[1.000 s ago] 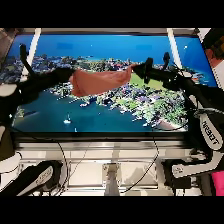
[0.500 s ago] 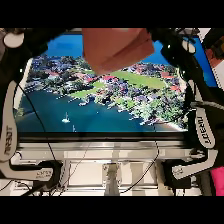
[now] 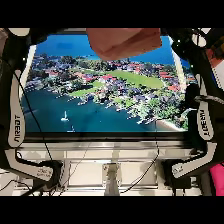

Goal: Fold the clothes and pants, and hang the long-sleeved shirts on hangers.

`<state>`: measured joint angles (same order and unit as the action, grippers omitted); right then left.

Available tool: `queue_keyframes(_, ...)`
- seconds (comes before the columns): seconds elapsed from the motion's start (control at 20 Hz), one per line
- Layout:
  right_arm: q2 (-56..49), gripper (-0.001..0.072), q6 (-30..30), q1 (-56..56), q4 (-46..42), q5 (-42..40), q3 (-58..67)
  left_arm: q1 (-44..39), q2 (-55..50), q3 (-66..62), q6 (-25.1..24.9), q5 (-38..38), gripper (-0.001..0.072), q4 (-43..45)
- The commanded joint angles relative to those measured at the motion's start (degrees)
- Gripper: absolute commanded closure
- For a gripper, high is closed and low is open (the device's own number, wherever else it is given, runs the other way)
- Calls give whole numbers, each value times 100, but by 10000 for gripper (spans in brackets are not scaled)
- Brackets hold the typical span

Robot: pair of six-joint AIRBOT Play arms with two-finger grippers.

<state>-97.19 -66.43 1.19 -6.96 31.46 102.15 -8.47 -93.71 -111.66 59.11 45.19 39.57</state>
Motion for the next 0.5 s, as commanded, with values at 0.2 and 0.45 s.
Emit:
queue_keyframes(0.2, 586, 694, -1580, -330, -2896, 2791, -1471, -337, 219, 501, 393, 1285, 706, 1888)
queue_keyframes(0.45, 1832, 693, -1410, -330, -3064, 2776, -3989, -688, 1143, 2253, 396, 1394, 706, 2323)
